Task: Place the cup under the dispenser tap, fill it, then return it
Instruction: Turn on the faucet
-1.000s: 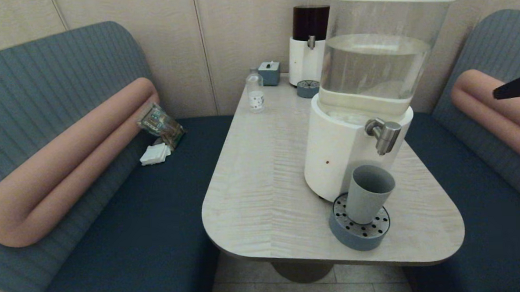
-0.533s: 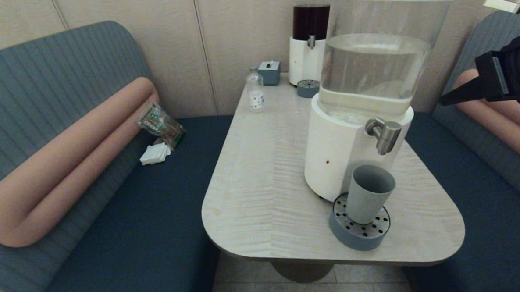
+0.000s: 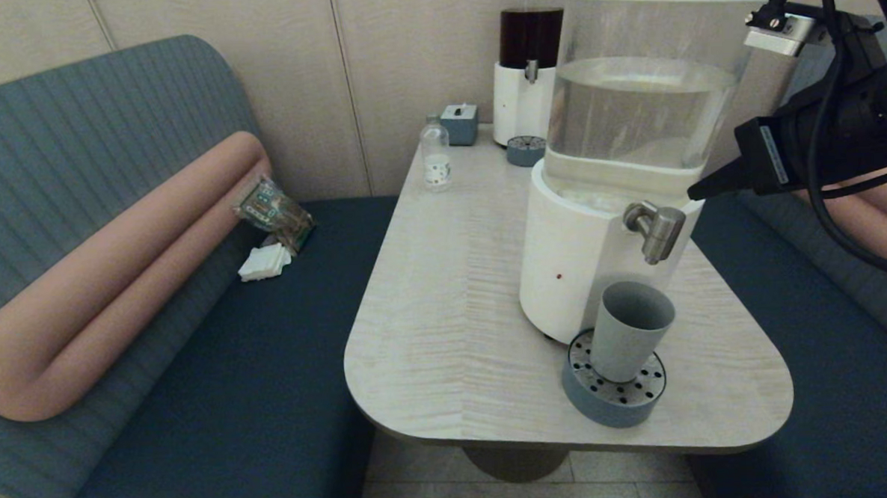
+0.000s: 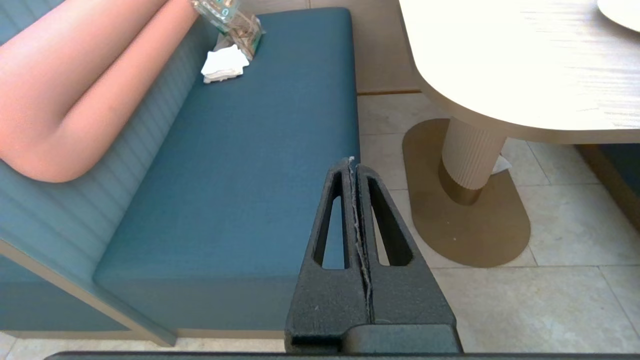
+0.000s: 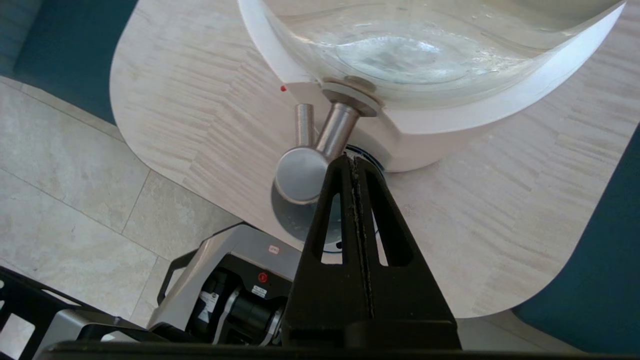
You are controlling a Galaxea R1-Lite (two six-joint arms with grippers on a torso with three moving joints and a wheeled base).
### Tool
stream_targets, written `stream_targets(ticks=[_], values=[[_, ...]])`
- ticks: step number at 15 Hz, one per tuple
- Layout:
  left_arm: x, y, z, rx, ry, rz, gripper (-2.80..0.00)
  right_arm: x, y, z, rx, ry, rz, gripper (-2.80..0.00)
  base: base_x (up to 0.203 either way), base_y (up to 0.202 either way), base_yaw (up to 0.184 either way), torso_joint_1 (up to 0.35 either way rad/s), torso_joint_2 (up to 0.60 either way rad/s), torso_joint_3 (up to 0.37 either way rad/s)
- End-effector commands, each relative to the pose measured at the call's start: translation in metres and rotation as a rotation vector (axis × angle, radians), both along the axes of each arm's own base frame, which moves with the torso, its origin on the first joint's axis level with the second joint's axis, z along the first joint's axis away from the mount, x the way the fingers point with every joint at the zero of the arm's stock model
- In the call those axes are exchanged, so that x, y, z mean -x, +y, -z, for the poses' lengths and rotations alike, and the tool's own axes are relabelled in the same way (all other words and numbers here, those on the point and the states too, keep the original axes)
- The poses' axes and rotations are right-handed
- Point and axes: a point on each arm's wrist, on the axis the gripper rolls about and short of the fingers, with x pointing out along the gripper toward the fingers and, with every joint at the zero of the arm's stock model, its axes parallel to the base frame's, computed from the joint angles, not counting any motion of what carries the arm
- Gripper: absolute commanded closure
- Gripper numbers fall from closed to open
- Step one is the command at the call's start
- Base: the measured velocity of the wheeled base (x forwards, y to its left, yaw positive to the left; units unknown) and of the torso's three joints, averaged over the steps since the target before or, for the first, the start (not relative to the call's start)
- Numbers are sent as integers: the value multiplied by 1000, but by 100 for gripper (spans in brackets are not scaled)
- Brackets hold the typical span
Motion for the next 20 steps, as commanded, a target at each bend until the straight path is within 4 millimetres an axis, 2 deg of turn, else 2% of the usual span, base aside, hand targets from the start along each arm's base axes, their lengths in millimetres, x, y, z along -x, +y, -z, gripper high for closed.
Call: stream_targets(ticks=[1,12,20], values=[[0,0,0,0,3,0,0,-3,2,3,3,13,-5,0,0,0,0,0,0,0],[0,0,0,0,1,0,0,-21,14,13,7,14,-27,0,0,0,0,0,0,0],[0,0,0,0,1,0,0,-22,26,17,13,27,-64,0,0,0,0,0,0,0]])
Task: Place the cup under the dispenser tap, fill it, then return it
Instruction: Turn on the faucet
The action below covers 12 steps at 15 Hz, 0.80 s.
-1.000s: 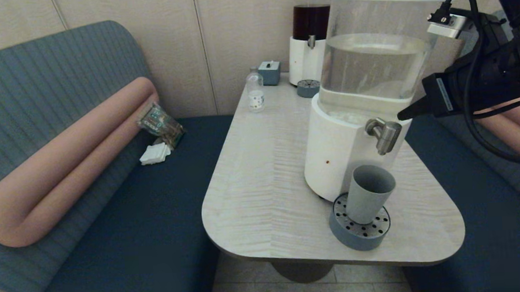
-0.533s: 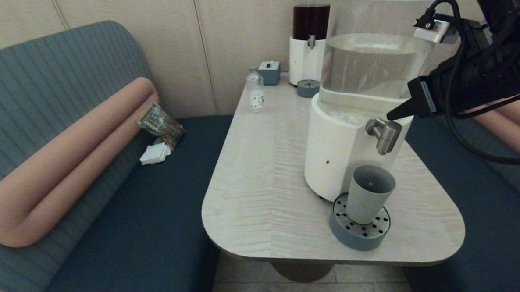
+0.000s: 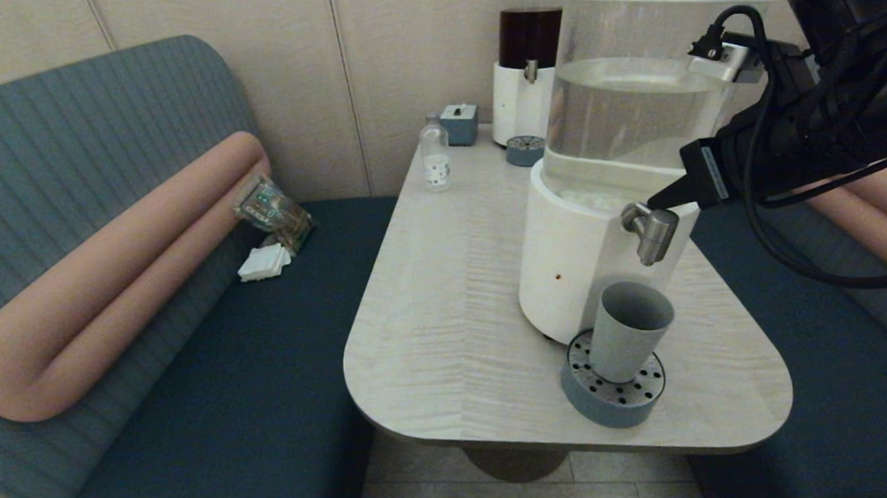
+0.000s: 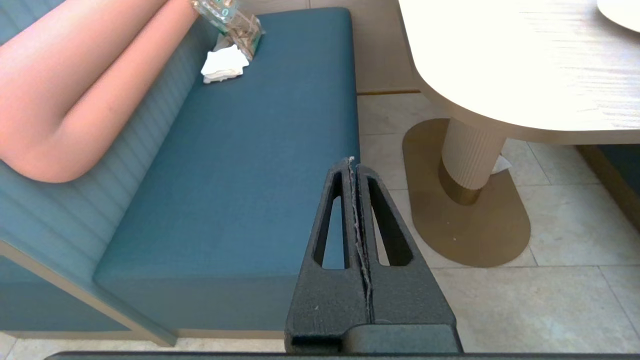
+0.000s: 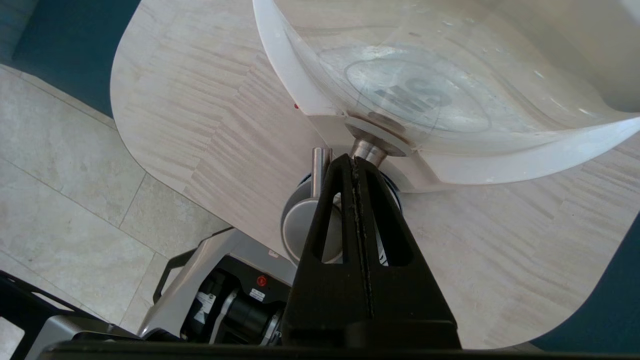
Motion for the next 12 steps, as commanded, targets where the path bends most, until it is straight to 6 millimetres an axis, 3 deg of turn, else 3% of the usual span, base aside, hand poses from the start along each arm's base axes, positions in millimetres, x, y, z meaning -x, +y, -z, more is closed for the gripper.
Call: stream_targets(ticks=[1,12], values=[[0,0,0,0,1,0,0,-1,2,2,3,9,-10,0,0,0,0,0,0,0],[0,0,0,0,1,0,0,-10,7,7,67,-39,-72,0,0,0,0,0,0,0]])
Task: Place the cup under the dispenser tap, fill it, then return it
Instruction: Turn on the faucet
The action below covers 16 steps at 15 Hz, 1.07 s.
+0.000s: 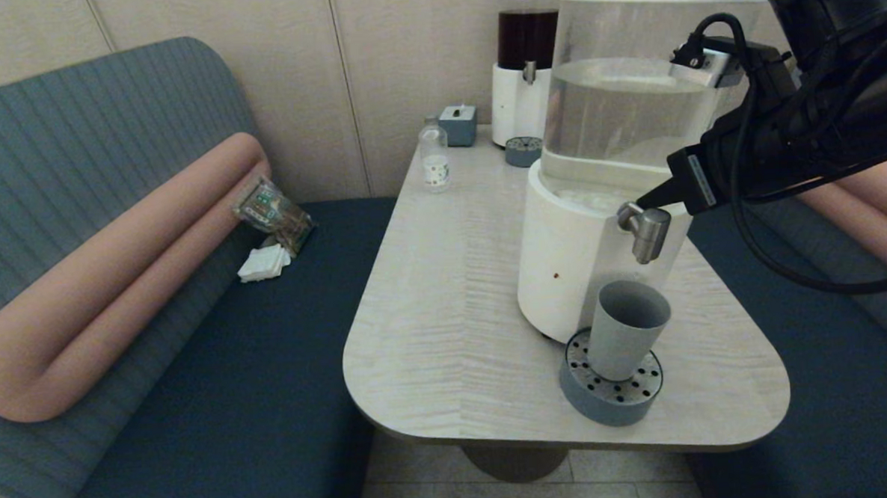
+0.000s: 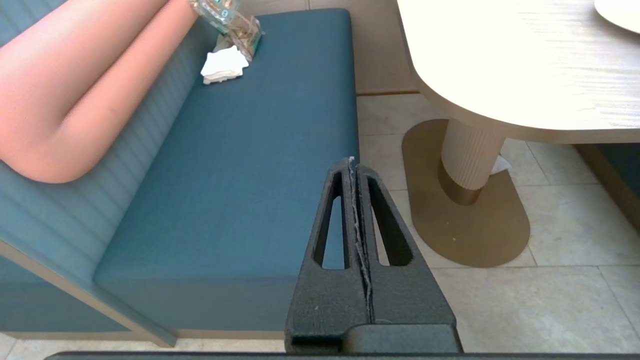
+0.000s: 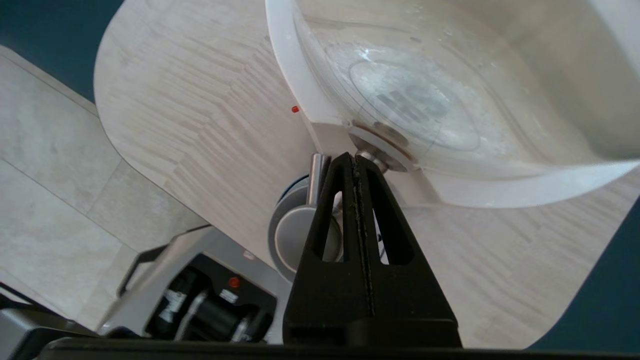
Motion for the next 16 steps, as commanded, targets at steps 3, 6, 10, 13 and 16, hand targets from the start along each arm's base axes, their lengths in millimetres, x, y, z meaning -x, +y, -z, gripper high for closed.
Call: stream_targets(ticks=[3,6,10,13,16], values=[[0,0,0,0,1,0,0,-1,0,1,13,-3,-10,0,0,0,0,0,0,0],[0,0,0,0,1,0,0,-1,0,2,33,-11,-25,0,0,0,0,0,0,0],[0,0,0,0,1,0,0,-5,1,4,48,-14,-39,0,0,0,0,0,0,0],[0,0,0,0,1,0,0,-5,2,5,49,-12,-47,0,0,0,0,0,0,0],[0,0,0,0,1,0,0,-5,2,5,51,-9,-47,0,0,0,0,0,0,0]])
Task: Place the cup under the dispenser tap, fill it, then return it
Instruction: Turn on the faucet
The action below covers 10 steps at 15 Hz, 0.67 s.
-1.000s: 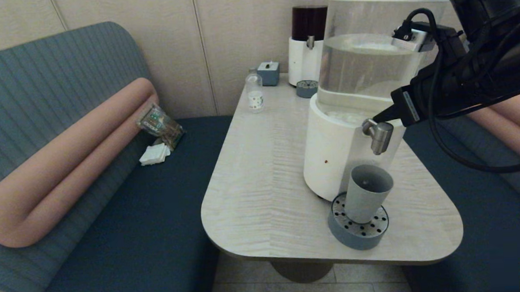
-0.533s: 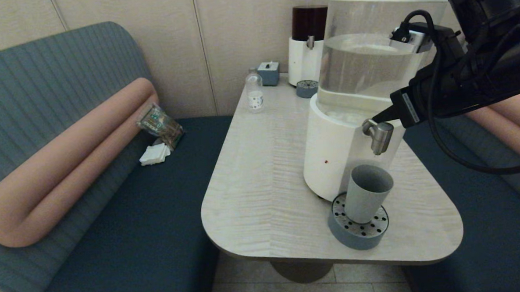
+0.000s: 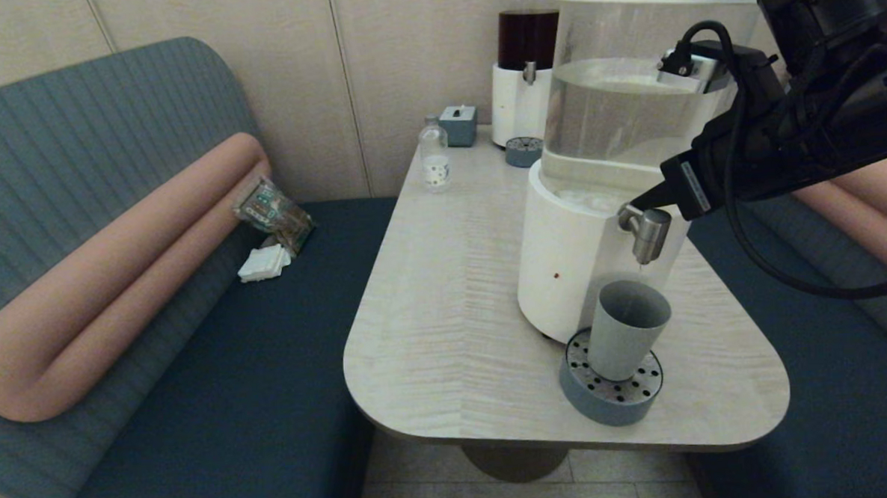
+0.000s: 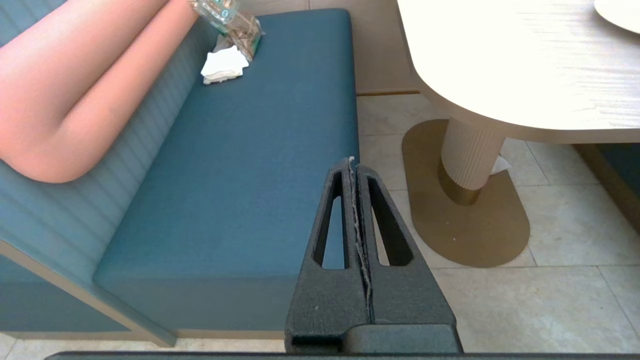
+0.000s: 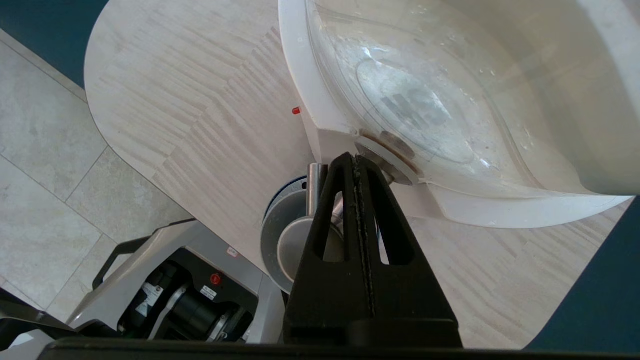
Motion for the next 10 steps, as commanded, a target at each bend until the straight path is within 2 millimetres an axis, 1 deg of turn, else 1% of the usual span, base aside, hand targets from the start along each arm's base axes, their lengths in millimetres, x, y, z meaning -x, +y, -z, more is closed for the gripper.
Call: stream_targets(ticks=[1,7,10], values=[[0,0,0,-1,1,0,0,0,0,1,3,8,0,0,0,0,0,0,0,0],[0,0,0,-1,1,0,0,-2,1,3,6,13,-1,0,0,0,0,0,0,0],[0,0,0,-1,1,0,0,-3,-4,0,0,4,17,0,0,0,0,0,0,0]])
